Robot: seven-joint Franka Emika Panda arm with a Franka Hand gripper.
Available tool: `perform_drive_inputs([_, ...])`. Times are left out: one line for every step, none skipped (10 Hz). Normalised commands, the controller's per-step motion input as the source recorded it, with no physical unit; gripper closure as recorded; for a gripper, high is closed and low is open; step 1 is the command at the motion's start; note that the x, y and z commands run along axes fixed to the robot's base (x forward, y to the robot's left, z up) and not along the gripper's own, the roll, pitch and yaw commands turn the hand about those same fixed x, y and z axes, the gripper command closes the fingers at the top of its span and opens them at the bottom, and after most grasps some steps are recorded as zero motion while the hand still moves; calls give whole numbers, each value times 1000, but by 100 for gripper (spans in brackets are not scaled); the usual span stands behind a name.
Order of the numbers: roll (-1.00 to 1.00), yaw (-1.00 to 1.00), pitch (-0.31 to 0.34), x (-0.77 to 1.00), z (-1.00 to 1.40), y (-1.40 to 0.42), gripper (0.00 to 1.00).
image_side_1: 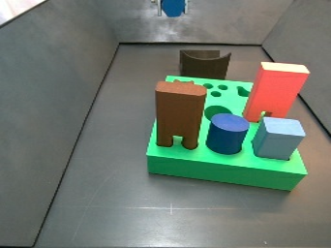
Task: Pick up the hexagon object. Move up. Place the hexagon object on the fixture. Regrasp the hexagon object. Move to above the board. Insert the hexagon object.
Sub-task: Place the hexagon object on the fixture.
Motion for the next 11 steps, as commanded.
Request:
perform_drive_inputs([178,-540,-121,-10,-19,0,100])
perform_drive_inputs([-1000,-34,85,1000,190,-315,100])
perform_drive_inputs([-1000,-5,99,1000,183,-308,100])
perform_drive_inputs([-1000,-11,116,1000,136,-208,100])
perform_drive_inputs([-1000,-20,124,1000,89,-138,100])
perform_drive_inputs([-1000,-26,128,1000,55,-89,100])
perform_drive_inputs([-1000,-34,131,1000,29,-46,100])
perform_drive_inputs([-1000,-42,133,925,16,-13,100])
perform_drive_inputs([-1000,-58,139,784,-6,24,100])
perform_drive_inputs([-1000,-65,141,731,-12,32,100])
perform_drive_inputs([-1000,-85,146,599,-17,40,100])
